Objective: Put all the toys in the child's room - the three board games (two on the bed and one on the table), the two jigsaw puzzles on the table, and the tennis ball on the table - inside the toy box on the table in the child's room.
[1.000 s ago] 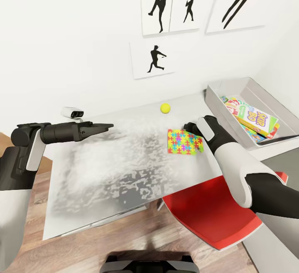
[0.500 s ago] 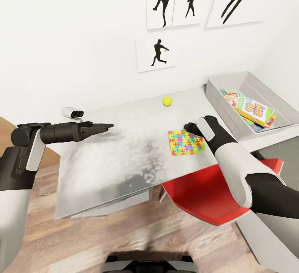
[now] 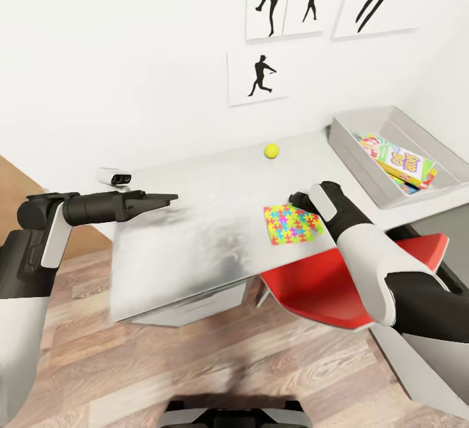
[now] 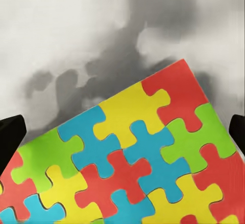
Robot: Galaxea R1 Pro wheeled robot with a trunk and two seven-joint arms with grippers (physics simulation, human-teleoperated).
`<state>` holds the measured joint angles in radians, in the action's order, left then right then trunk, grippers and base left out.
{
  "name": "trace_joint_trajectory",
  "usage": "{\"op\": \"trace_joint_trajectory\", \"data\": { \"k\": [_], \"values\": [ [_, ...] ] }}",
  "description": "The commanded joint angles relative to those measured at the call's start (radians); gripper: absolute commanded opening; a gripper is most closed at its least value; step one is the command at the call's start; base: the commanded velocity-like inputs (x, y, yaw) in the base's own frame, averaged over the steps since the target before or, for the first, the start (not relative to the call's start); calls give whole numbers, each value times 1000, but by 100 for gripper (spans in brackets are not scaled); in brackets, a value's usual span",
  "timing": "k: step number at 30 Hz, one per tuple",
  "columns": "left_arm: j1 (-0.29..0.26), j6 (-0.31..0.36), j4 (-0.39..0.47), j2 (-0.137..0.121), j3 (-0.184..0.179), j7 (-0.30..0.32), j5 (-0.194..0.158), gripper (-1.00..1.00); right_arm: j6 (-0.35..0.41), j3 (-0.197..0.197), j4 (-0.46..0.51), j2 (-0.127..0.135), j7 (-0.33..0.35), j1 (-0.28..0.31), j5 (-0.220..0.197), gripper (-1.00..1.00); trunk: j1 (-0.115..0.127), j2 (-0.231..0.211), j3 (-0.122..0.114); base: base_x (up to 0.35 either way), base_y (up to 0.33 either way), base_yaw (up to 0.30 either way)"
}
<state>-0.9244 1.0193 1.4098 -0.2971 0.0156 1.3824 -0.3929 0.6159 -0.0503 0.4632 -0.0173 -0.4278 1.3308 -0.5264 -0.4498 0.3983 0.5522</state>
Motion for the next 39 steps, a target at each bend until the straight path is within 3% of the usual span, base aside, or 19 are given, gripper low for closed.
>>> {"op": "trace_joint_trajectory", "data": {
  "k": [1,21,39],
  "values": [
    [-1,10,0,-1,0,1,-3,100,2,-5,1,0,-9,1,-11,100,0,2,1,-198,233,0],
    [-1,10,0,-1,0,1,-2,100,2,-5,1,-3,-9,1,-11,100,0,2,1,-190,154,0],
    [1,10,0,-2,1,1,-3,100,2,-5,1,-2,-9,1,-11,100,0,2,1,-57,46,0]
  ]
}}
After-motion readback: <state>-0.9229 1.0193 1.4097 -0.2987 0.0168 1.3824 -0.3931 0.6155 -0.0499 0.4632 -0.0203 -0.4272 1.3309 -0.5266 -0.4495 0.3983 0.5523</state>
